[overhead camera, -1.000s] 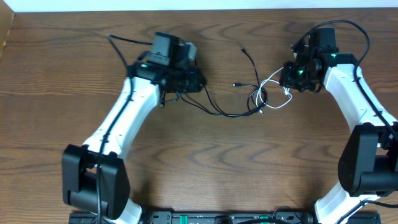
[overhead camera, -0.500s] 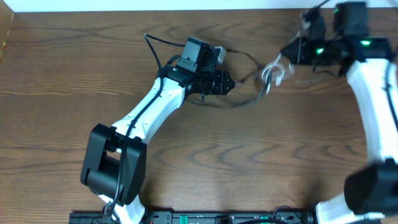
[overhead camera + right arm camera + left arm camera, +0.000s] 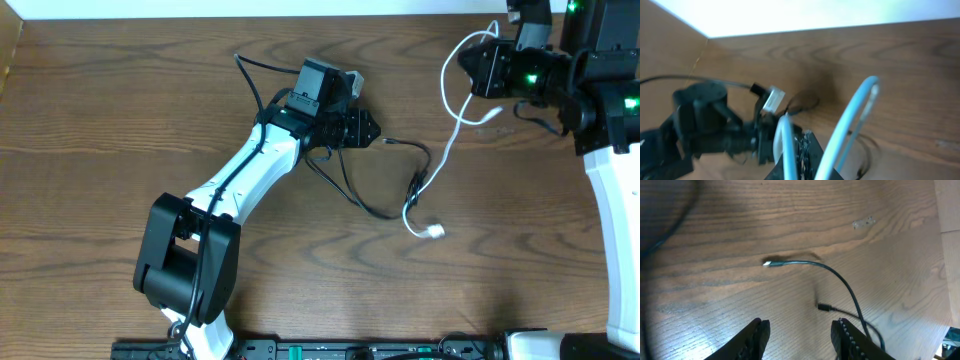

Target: Untangle cables

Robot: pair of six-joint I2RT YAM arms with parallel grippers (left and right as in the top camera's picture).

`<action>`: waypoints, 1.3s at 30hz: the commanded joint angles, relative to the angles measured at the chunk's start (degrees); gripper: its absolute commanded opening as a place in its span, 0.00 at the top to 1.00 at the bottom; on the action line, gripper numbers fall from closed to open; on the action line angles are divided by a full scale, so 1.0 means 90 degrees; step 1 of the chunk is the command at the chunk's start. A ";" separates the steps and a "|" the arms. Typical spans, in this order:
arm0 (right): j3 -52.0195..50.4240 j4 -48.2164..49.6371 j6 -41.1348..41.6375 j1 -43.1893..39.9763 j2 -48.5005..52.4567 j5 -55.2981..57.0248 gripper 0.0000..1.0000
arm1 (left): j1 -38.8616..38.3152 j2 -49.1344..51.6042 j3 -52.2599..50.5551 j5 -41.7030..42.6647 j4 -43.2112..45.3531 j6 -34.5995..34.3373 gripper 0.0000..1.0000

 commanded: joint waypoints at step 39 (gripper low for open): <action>0.0401 -0.0648 0.0843 -0.0090 -0.0226 0.1494 0.99 | -0.1469 0.2222 0.0000 -0.1195 0.3084 -0.0651 0.44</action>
